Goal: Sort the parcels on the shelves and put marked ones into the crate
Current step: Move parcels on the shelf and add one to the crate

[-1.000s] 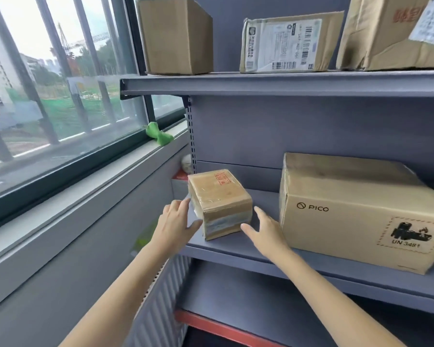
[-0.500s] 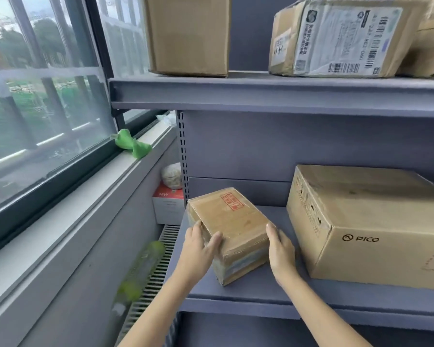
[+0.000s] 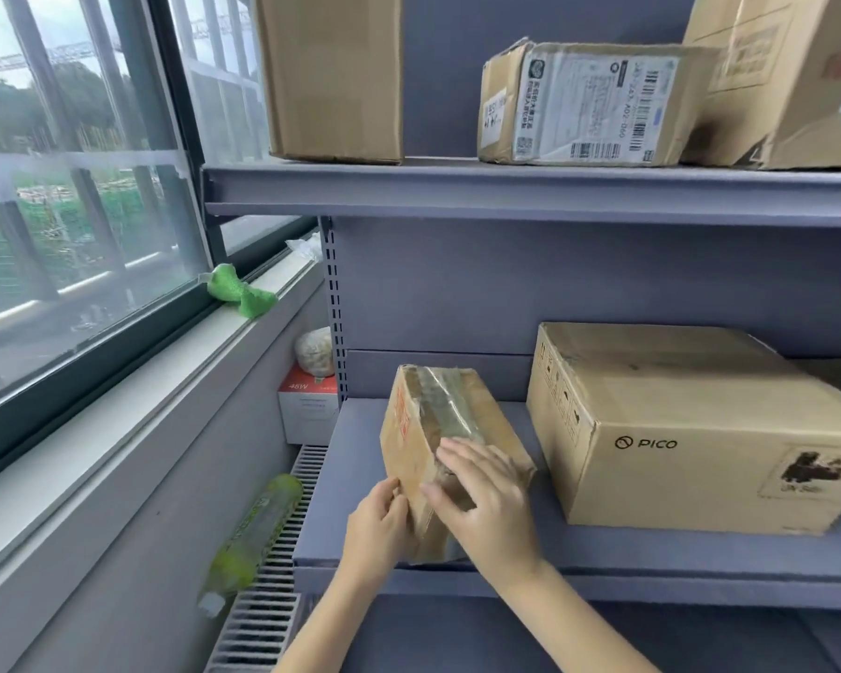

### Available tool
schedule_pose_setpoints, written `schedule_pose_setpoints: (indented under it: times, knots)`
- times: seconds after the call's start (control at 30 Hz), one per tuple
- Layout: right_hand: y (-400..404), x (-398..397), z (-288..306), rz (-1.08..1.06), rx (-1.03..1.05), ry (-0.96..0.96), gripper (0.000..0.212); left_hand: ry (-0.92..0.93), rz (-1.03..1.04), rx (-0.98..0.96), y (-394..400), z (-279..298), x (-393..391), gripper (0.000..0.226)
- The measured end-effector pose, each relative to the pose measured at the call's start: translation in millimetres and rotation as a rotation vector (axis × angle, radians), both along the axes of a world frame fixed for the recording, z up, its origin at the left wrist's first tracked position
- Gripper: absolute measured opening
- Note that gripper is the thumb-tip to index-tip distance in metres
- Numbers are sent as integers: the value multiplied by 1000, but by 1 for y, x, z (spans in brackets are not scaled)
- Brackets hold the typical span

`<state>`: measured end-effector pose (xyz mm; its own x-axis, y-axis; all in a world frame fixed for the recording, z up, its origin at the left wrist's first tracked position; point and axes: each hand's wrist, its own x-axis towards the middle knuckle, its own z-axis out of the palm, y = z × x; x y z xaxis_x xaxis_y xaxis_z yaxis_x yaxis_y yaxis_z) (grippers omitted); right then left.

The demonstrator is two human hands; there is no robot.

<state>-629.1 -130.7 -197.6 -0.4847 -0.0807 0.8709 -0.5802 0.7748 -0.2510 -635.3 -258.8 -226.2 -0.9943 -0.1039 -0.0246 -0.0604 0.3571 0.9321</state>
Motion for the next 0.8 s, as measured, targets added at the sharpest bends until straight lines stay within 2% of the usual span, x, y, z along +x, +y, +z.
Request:
schedule_pose_setpoints:
  times: [0.13,0.23,0.37,0.43,0.53,0.6,0.67,0.8]
  knots:
    - [-4,11,5,195,-36,-78,23,8,-19,-14,-13,12,-4,26]
    - [5,14,10,153,-346,-201,26,37,19,77,-23,30,-7,26]
    - [25,10,0,33,-907,-646,37,130,66,151,-19,52,-7,30]
    - [26,7,-10,99,-1012,-846,33,63,35,170,-8,58,-4,34]
    - [17,10,-13,247,-1063,-1050,39,19,19,172,9,55,2,25]
    - [16,14,-12,256,-1050,-1043,41,65,40,219,14,50,7,18]
    - [16,22,-11,287,-1033,-970,39,108,-19,308,13,45,15,23]
    - [24,46,-22,398,-964,-842,17,189,-144,496,4,33,39,41]
